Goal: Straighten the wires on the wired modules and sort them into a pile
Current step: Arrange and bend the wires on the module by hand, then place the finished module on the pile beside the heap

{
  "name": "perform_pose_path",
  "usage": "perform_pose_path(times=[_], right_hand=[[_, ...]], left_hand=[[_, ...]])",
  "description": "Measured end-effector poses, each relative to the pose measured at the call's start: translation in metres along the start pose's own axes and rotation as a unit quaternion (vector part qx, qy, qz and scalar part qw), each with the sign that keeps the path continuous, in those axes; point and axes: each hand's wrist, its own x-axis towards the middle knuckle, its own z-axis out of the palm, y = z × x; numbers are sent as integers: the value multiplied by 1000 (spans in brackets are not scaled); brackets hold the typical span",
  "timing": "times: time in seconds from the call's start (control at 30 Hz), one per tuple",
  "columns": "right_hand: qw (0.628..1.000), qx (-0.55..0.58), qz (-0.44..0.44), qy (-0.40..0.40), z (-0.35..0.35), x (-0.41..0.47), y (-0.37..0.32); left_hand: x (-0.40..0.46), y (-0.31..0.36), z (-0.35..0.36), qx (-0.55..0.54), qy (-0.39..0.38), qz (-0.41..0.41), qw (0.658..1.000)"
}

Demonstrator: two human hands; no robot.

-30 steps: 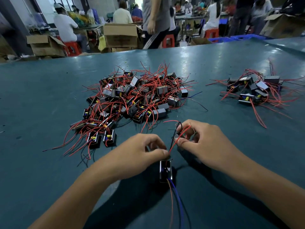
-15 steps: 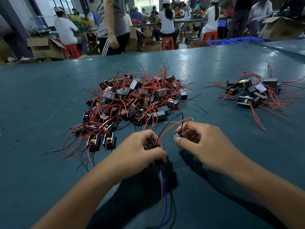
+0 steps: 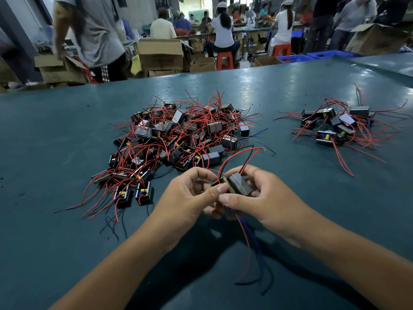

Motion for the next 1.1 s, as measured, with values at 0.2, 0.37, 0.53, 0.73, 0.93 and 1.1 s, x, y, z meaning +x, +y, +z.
perform_pose_path(times=[0.2, 0.37, 0.53, 0.73, 0.93, 1.1], right_hand=[[998, 49, 11, 23, -18, 9, -10], [990, -12, 18, 142, -61, 31, -22], [915, -324, -8, 242, -127, 64, -35], [747, -588, 139, 276, -194, 107, -58], [721, -644, 108, 232, -153, 123, -78], [826, -556, -88, 12, -60, 126, -52]], left_hand=[[3, 0, 0, -65, -18, -5, 998], [2, -1, -4, 19, -16, -7, 1000], [5, -2, -11, 68, -5, -5, 998], [5, -1, -14, 82, -2, -3, 997], [8, -4, -21, 102, -6, -11, 995], [6, -6, -23, 252, -4, 29, 967]])
